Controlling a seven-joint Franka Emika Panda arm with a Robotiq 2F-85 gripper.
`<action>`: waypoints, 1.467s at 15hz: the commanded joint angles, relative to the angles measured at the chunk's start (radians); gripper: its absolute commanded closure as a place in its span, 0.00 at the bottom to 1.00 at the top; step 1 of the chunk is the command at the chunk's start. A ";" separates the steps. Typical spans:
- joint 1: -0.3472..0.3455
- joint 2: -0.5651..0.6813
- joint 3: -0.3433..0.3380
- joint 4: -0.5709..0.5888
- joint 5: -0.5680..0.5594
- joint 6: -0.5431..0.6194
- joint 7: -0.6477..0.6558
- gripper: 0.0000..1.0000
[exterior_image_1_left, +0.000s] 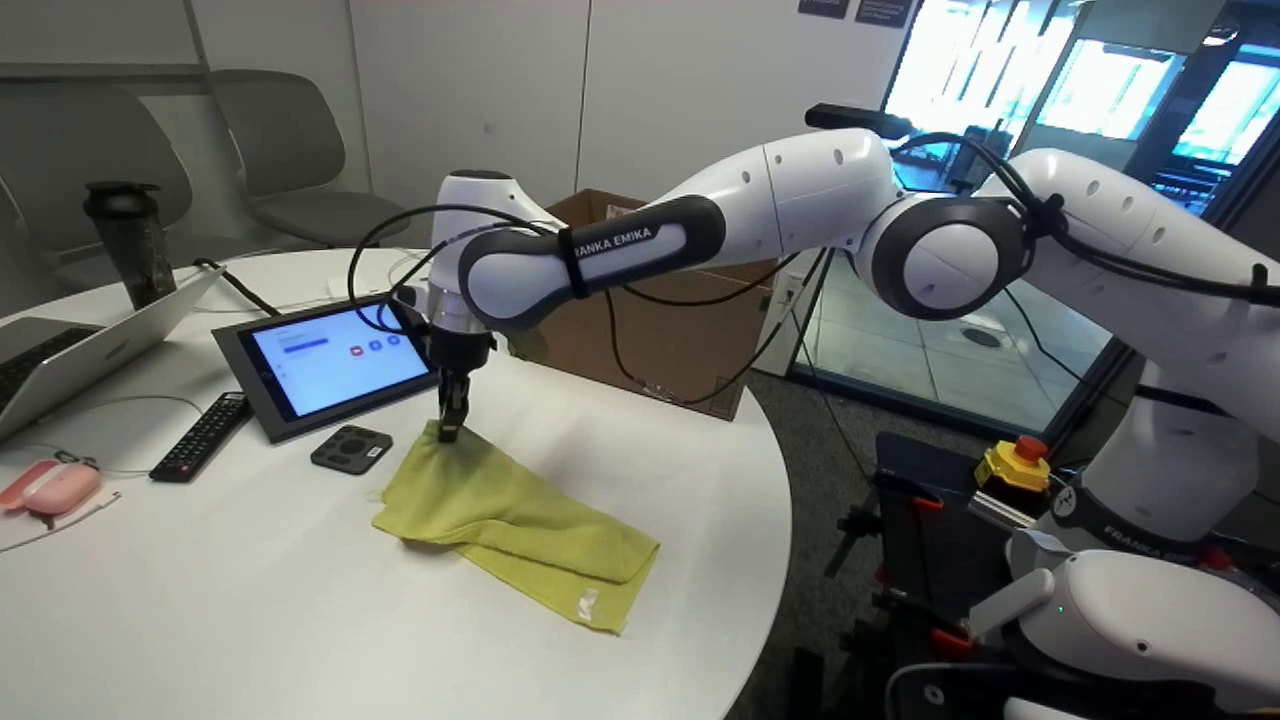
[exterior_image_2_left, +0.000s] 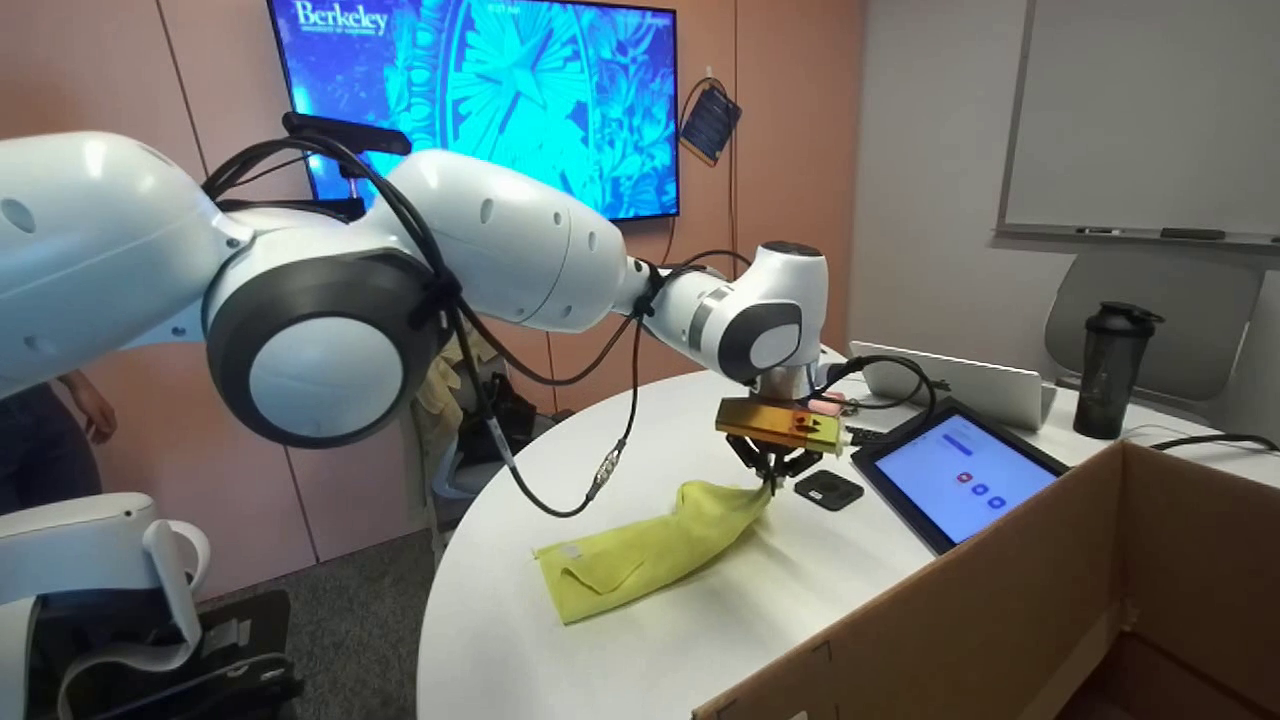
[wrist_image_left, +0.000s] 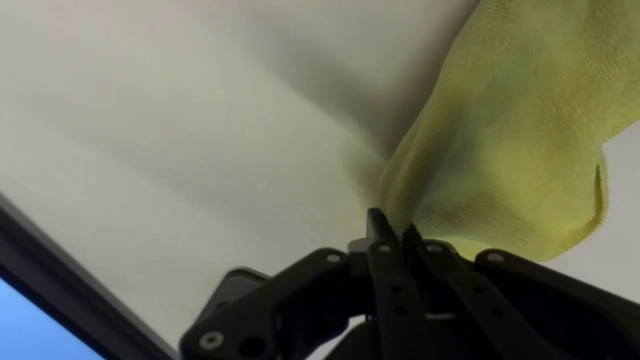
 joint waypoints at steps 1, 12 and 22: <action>-0.067 -0.132 0.058 -0.215 0.026 0.021 -0.109 0.99; -0.216 -0.358 0.114 -0.691 0.128 0.193 -0.414 0.99; -0.196 -0.629 0.116 -1.166 0.090 0.372 -0.685 0.98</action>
